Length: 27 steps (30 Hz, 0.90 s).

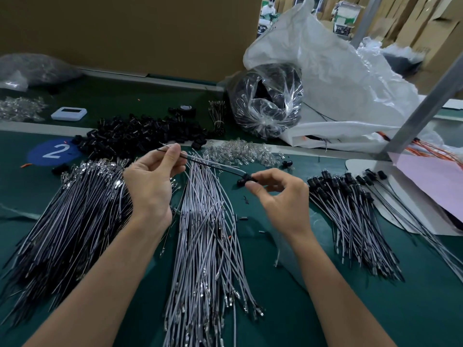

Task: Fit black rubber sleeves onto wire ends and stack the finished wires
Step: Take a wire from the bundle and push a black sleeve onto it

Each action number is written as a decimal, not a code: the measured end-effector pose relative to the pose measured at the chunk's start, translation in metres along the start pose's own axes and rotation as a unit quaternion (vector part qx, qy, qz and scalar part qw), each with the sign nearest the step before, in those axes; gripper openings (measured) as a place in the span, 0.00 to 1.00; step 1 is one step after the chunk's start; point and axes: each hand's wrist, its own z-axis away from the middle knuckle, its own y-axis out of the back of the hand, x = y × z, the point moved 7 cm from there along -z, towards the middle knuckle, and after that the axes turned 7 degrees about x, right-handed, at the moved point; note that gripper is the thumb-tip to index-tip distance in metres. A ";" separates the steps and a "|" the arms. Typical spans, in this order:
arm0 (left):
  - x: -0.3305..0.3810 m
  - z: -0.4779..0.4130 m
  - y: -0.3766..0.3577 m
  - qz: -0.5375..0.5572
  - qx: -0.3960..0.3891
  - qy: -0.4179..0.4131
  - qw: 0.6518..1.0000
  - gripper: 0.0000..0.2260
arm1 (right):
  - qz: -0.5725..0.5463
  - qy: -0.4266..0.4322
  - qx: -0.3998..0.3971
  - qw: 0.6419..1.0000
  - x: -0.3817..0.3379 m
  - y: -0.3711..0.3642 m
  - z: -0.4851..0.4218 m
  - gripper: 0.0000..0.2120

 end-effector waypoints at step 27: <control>0.019 -0.030 0.037 0.162 0.106 0.004 0.981 0.18 | -0.056 -0.050 -0.041 0.996 0.008 0.005 -0.003 0.08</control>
